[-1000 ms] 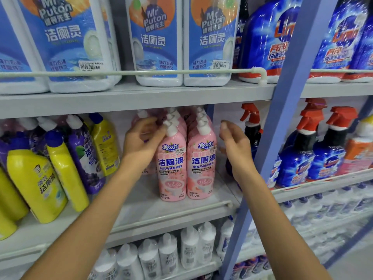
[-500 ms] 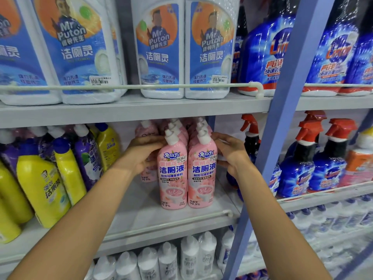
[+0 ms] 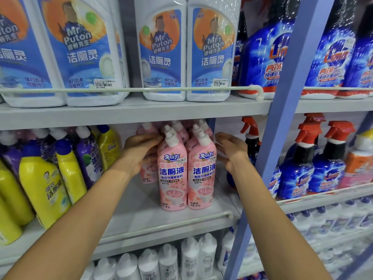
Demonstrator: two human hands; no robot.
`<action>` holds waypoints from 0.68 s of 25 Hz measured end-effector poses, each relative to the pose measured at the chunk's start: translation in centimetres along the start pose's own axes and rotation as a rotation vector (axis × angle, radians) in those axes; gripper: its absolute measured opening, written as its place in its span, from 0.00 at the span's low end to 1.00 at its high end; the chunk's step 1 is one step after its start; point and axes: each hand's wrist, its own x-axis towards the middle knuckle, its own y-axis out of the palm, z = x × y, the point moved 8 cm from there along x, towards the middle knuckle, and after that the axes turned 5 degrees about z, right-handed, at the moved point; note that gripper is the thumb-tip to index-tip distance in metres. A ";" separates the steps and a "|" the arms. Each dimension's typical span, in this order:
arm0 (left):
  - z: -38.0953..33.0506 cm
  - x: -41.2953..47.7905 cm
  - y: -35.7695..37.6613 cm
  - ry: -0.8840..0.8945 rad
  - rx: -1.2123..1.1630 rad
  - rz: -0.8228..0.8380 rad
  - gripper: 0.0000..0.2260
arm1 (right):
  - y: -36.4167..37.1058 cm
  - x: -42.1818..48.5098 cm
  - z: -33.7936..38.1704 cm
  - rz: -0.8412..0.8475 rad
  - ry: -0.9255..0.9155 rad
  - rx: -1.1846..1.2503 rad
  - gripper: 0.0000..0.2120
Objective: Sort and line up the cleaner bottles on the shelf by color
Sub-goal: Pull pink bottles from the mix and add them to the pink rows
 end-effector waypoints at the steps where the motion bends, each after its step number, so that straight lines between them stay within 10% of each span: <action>1: -0.7 0.2 0.2 0.043 -0.009 -0.023 0.06 | -0.4 0.5 0.5 -0.065 -0.044 -0.030 0.06; 10: -4.2 2.4 4.0 0.103 0.052 0.066 0.03 | 4.2 2.4 4.2 0.123 -0.069 -0.421 0.17; 14: -4.4 3.7 5.6 0.030 0.051 0.092 0.03 | 4.5 3.5 4.2 0.173 -0.126 -0.461 0.05; 17: -4.2 4.8 5.8 0.013 0.183 0.061 0.06 | 4.4 3.6 4.6 0.155 -0.111 -0.623 0.18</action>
